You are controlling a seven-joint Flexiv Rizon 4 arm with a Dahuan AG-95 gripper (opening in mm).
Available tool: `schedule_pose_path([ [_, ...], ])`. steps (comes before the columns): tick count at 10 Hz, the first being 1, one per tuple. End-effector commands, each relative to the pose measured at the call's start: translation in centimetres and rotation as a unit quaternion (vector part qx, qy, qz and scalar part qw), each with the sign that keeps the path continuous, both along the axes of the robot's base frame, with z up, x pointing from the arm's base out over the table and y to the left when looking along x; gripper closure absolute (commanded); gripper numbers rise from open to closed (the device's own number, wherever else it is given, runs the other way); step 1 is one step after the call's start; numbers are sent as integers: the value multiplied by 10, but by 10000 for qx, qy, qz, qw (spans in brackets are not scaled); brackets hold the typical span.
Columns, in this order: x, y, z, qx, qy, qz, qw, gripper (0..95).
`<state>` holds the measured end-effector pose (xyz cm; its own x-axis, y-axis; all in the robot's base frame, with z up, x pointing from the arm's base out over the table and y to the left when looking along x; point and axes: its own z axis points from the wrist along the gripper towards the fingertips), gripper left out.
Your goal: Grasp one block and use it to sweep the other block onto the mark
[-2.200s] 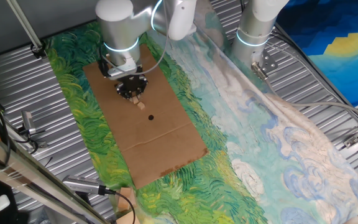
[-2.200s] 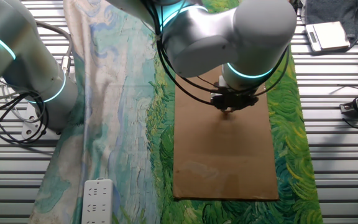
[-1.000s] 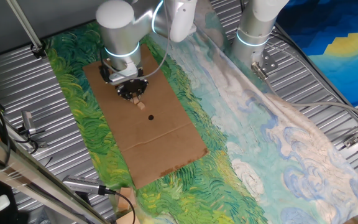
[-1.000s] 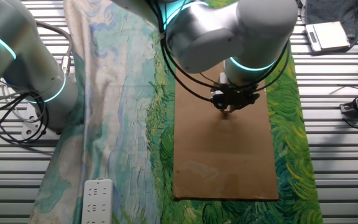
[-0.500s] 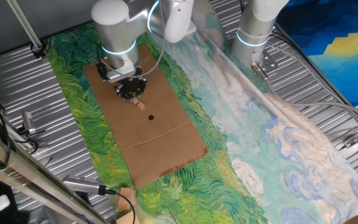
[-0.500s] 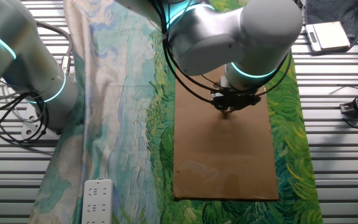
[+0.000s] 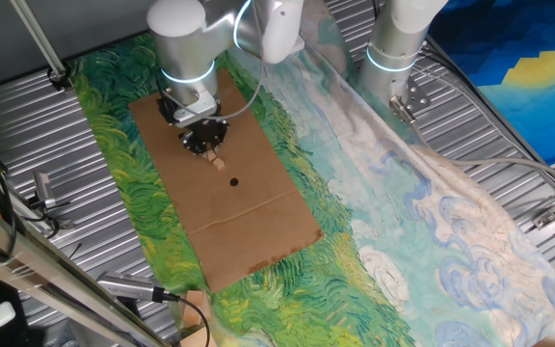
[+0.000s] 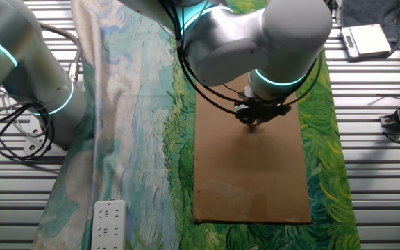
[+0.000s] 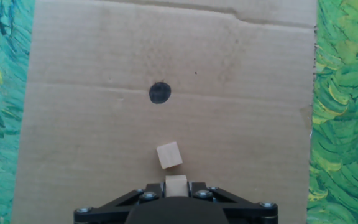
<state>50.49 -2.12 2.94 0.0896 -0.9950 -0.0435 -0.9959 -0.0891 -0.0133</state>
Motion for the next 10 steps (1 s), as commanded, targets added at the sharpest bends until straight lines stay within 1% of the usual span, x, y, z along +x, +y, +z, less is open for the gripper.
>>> schedule_pose_path([
  [1, 0, 0, 0, -19, 8, -54, 10000, 950],
  [3, 0, 0, 0, -14, 11, -67, 10000, 950],
  [4, -4, 2, 0, -3, 7, -100, 9999, 950],
  [5, -14, 8, -3, 23, -51, -142, 9999, 950],
  [6, -21, 11, -5, 7, -96, -188, 9998, 950],
  [7, -23, 13, -7, 46, -116, -214, 9997, 950],
  [9, -22, 13, -7, 119, -112, -236, 9996, 950],
  [10, -22, 14, -8, 110, -112, -242, 9996, 950],
])
